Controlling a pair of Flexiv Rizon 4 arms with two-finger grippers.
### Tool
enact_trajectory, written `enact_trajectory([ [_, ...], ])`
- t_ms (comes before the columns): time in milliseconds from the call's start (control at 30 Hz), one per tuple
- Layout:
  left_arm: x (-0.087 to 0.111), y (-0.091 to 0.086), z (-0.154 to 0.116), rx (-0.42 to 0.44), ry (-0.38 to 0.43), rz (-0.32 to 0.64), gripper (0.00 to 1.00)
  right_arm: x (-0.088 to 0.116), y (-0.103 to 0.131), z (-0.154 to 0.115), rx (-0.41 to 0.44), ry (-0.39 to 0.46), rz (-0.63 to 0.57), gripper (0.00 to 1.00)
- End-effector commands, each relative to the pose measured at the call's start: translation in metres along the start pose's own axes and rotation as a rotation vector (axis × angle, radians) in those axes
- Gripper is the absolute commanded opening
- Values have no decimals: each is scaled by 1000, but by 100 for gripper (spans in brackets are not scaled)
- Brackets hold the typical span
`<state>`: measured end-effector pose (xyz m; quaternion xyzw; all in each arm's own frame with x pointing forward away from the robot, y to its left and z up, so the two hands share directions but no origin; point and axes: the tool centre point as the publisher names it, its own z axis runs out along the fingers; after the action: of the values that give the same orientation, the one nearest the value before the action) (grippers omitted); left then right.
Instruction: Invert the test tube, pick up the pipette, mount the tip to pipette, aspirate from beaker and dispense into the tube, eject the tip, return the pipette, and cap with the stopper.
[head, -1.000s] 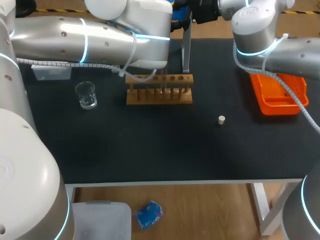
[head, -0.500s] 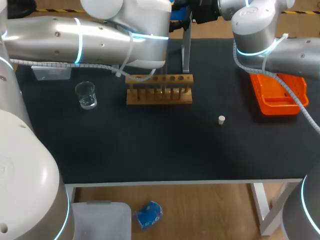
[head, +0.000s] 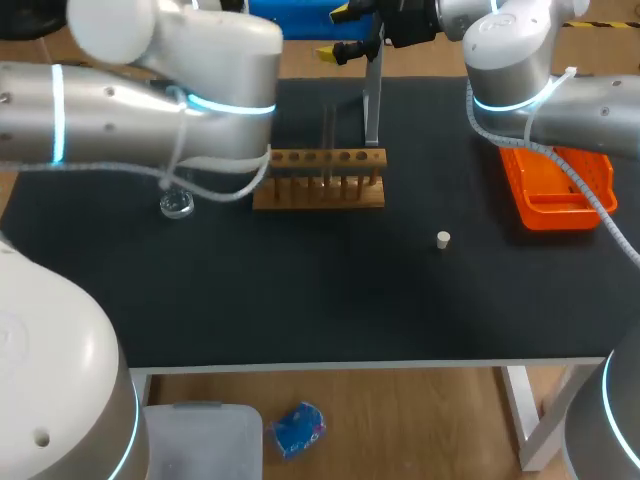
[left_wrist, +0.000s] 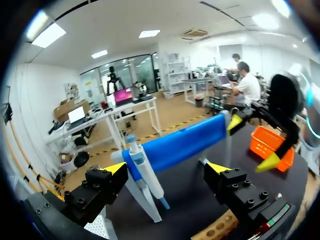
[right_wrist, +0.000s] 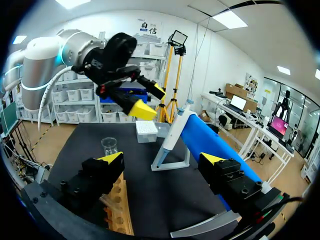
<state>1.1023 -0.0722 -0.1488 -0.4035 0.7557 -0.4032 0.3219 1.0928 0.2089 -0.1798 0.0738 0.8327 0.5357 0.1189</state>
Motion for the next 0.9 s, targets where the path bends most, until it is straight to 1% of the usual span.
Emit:
enact_trajectory([
  [33, 16, 17, -50, 185, 598, 187, 100, -1, 0, 0, 2, 3, 0, 100],
  [633, 16, 17, -50, 185, 598, 187, 100, -1, 0, 0, 2, 3, 0, 100],
  [700, 31, 14, -57, 178, 644, 251, 100, -1, 0, 0, 2, 3, 0, 100],
  [767, 46, 13, -68, 218, 668, 273, 100, -1, 0, 0, 2, 3, 0, 100],
  [833, 60, 15, -79, 215, 672, 292, 100, -1, 0, 0, 2, 3, 0, 100],
  [867, 66, 16, -84, 236, 679, 298, 100, -1, 0, 0, 2, 3, 0, 100],
  [900, 72, 17, -88, 238, 684, 313, 100, -1, 0, 0, 2, 3, 0, 100],
])
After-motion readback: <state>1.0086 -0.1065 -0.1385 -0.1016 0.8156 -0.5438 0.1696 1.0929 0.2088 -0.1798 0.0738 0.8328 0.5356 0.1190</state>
